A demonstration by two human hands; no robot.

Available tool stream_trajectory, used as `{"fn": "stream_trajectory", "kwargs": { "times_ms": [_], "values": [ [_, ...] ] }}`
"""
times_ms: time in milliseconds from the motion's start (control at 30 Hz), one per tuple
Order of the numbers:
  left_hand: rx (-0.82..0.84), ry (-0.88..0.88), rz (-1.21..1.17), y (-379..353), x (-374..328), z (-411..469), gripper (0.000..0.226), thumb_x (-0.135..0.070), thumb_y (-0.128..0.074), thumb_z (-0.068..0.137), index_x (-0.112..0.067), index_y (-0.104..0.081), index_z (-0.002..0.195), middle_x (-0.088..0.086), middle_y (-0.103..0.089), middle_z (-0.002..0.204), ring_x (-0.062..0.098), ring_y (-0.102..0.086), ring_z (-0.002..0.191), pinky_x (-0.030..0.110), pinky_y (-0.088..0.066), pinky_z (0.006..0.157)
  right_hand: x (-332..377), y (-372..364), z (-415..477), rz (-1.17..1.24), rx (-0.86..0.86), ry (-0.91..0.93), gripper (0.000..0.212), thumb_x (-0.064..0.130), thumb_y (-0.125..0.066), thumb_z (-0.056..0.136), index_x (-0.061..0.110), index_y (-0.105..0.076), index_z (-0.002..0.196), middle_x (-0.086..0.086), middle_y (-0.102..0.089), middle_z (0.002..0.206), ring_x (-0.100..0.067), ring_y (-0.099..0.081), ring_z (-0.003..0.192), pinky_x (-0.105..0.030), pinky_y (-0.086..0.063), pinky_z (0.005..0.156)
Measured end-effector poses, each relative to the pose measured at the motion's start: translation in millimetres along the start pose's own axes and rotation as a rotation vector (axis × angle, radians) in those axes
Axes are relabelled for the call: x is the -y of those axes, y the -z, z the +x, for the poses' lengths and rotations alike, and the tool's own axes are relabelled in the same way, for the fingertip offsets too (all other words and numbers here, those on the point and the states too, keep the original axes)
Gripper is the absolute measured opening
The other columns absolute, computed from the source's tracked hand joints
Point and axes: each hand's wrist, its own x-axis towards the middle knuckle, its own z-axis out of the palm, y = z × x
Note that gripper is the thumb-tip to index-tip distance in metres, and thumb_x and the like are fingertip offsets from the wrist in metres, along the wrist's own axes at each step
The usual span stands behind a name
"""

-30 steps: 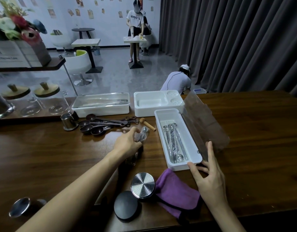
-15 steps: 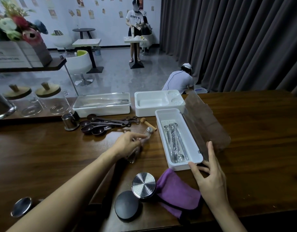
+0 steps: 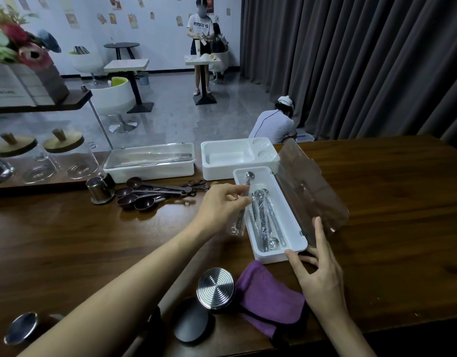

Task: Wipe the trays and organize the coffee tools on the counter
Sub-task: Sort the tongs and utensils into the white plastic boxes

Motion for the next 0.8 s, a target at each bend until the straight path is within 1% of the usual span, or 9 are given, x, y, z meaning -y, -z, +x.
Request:
{"fn": "stream_trajectory", "kwargs": {
  "times_ms": [133, 200, 267, 333, 400, 467, 567, 700, 800],
  "values": [
    [0.015, -0.066, 0.165, -25, 5, 8, 0.051, -0.063, -0.065, 0.084, -0.031, -0.072, 0.124, -0.014, -0.07, 0.118, 0.01, -0.053, 0.12, 0.043, -0.043, 0.105, 0, 0, 0, -0.001, -0.013, -0.002, 0.09, 0.072, -0.06, 0.081, 0.052, -0.016, 0.156, 0.006, -0.052, 0.146, 0.005, -0.066, 0.097, -0.033, -0.061, 0.08],
    [0.057, -0.103, 0.277, -32, 4, 10, 0.056, -0.068, -0.06, 0.086, -0.031, -0.07, 0.127, -0.011, -0.069, 0.123, 0.015, -0.047, 0.129, 0.048, -0.036, 0.111, 0, 0, 0, 0.008, -0.013, -0.016, 0.09, 0.07, -0.061, 0.08, 0.052, -0.015, 0.156, 0.003, -0.052, 0.148, 0.004, -0.067, 0.096, -0.029, -0.06, 0.08],
    [0.131, -0.123, 0.411, -35, -1, 11, 0.056, -0.067, -0.057, 0.089, -0.032, -0.066, 0.132, -0.007, -0.065, 0.132, 0.019, -0.039, 0.139, 0.057, -0.02, 0.119, 0, -1, 0, 0.01, -0.005, -0.018, 0.092, 0.062, -0.064, 0.078, 0.052, -0.014, 0.156, 0.006, -0.045, 0.154, 0.007, -0.065, 0.098, -0.022, -0.058, 0.08],
    [0.197, -0.099, 0.498, -37, -4, 10, 0.054, -0.063, -0.058, 0.091, -0.032, -0.064, 0.135, -0.006, -0.06, 0.139, 0.021, -0.03, 0.146, 0.062, -0.007, 0.121, -1, -1, 0, 0.016, -0.003, -0.017, 0.093, 0.059, -0.065, 0.079, 0.051, -0.014, 0.156, 0.01, -0.04, 0.157, 0.01, -0.062, 0.101, -0.015, -0.055, 0.08],
    [0.228, -0.08, 0.551, -37, -5, 8, 0.051, -0.059, -0.06, 0.092, -0.031, -0.066, 0.133, -0.007, -0.06, 0.14, 0.022, -0.026, 0.149, 0.064, -0.001, 0.12, -2, -1, 0, 0.021, -0.002, -0.016, 0.093, 0.057, -0.066, 0.08, 0.049, -0.015, 0.157, 0.011, -0.038, 0.158, 0.011, -0.062, 0.102, -0.013, -0.054, 0.079],
    [0.243, -0.076, 0.6, -37, -8, 8, 0.043, -0.054, -0.063, 0.091, -0.03, -0.071, 0.126, -0.006, -0.061, 0.137, 0.023, -0.026, 0.149, 0.065, 0.003, 0.12, -3, -1, 0, 0.022, -0.003, -0.017, 0.093, 0.057, -0.066, 0.08, 0.049, -0.016, 0.157, 0.01, -0.04, 0.157, 0.01, -0.062, 0.102, -0.015, -0.055, 0.08],
    [0.265, -0.043, 0.671, -38, -18, 10, 0.035, -0.049, -0.068, 0.087, -0.026, -0.076, 0.113, -0.003, -0.057, 0.135, 0.024, -0.027, 0.146, 0.067, 0.006, 0.119, -3, -1, 0, 0.014, 0.002, -0.023, 0.094, 0.06, -0.066, 0.078, 0.05, -0.015, 0.156, 0.008, -0.045, 0.154, 0.009, -0.064, 0.099, -0.02, -0.057, 0.081],
    [0.316, 0.017, 0.763, -40, -24, 15, 0.044, -0.046, -0.072, 0.082, -0.02, -0.073, 0.118, 0.0, -0.05, 0.136, 0.028, -0.025, 0.142, 0.069, 0.001, 0.118, -3, 0, 0, 0.01, 0.009, -0.025, 0.094, 0.06, -0.066, 0.078, 0.051, -0.014, 0.156, 0.007, -0.047, 0.153, 0.007, -0.066, 0.098, -0.02, -0.057, 0.081],
    [0.377, 0.053, 0.817, -40, -29, 18, 0.042, -0.047, -0.071, 0.08, -0.015, -0.069, 0.107, 0.0, -0.057, 0.127, 0.031, -0.025, 0.139, 0.072, -0.005, 0.116, -4, -1, 0, 0.01, 0.005, -0.015, 0.094, 0.06, -0.066, 0.079, 0.049, -0.015, 0.157, 0.012, -0.044, 0.152, 0.008, -0.064, 0.1, -0.024, -0.059, 0.082]
  ]
}}
